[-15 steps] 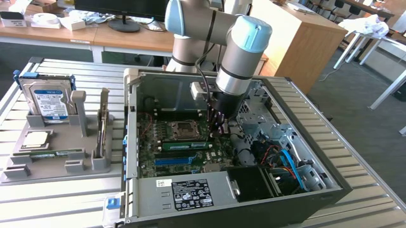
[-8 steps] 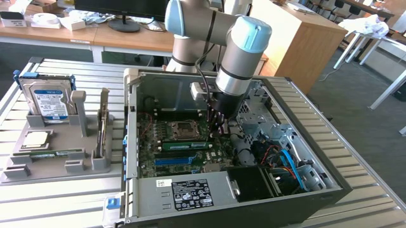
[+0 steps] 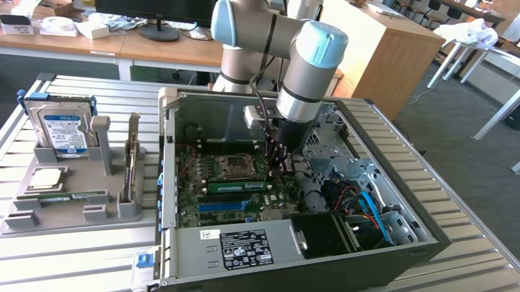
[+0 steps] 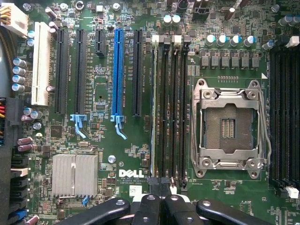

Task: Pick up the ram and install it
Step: 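Press down the ram until it locks into place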

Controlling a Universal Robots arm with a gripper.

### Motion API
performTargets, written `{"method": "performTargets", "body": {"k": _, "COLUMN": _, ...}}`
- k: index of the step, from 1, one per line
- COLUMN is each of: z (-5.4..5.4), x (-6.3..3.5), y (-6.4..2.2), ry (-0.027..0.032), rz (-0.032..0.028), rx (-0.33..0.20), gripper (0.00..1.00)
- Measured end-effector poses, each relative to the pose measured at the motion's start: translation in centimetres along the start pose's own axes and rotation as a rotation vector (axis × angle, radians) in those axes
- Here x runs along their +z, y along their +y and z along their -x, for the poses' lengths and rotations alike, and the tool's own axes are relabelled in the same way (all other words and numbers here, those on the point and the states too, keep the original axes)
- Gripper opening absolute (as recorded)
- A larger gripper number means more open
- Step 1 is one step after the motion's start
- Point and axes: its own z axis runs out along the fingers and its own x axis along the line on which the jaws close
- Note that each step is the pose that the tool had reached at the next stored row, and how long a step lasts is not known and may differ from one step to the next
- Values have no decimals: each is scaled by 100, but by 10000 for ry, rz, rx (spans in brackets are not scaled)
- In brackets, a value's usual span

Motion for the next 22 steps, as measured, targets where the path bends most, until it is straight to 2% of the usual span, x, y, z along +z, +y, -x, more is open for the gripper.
{"method": "performTargets", "body": {"k": 22, "z": 0, "x": 17, "y": -1, "ry": 0, "rz": -4, "rx": 1, "gripper": 10}}
